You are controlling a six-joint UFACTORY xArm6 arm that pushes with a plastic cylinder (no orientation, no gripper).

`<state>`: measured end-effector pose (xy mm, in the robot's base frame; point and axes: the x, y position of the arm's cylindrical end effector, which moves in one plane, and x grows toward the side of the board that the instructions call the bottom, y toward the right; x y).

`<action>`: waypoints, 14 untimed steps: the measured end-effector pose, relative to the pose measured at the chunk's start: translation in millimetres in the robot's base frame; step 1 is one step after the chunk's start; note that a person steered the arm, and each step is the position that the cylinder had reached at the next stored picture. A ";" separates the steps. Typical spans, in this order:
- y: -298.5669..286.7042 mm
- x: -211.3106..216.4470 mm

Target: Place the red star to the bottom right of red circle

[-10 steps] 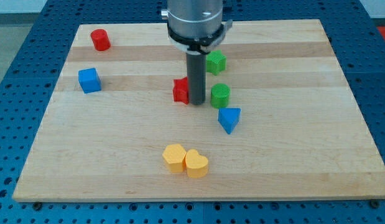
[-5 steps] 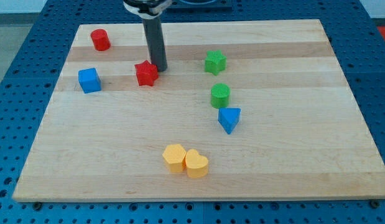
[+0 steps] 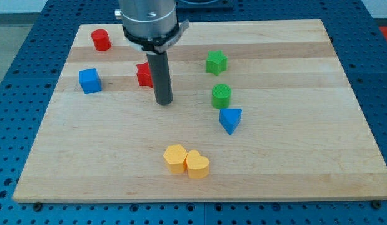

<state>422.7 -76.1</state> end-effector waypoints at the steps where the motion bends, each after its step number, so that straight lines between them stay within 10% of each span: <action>1: 0.0 -40.1; 3: -2.6 -73.3; 5: 2.0 13.1; 7: -36.2 -71.1; 14: -43.6 -80.9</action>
<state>341.8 -119.7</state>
